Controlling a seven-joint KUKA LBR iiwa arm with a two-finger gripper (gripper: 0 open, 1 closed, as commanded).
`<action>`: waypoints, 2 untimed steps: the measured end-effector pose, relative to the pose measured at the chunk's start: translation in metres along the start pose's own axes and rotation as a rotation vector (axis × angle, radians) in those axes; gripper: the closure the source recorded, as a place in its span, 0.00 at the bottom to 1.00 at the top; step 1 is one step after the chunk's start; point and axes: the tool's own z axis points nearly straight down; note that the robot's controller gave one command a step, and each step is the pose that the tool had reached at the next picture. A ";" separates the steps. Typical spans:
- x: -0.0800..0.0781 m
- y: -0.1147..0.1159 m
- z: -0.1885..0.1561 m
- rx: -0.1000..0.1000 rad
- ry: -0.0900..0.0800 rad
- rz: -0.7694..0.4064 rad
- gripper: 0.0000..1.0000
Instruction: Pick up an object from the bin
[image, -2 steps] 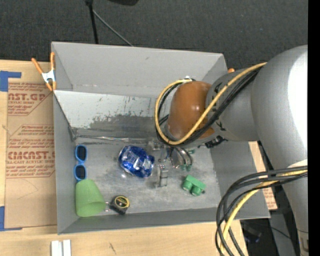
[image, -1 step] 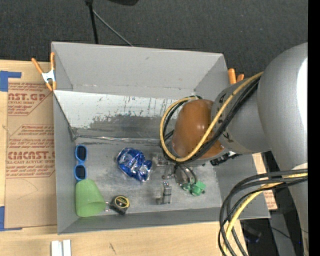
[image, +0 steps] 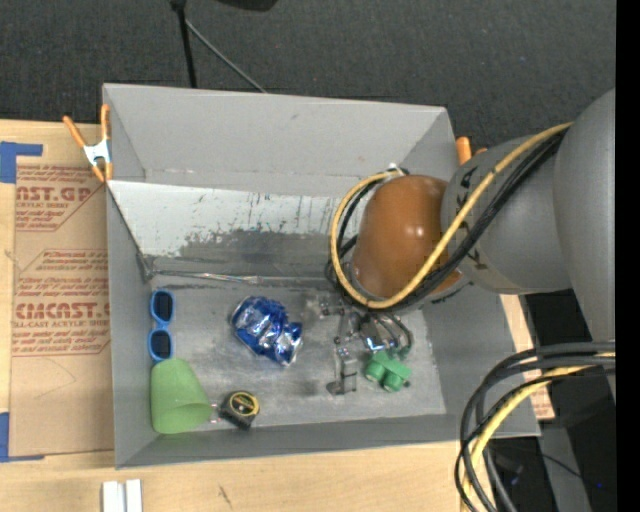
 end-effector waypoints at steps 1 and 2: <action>-0.009 -0.011 -0.053 0.001 -0.002 -0.176 0.00; -0.032 -0.010 -0.047 0.000 -0.001 -0.173 0.00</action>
Offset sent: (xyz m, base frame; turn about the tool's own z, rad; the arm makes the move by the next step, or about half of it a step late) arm 0.0097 -0.0097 0.0515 -0.1766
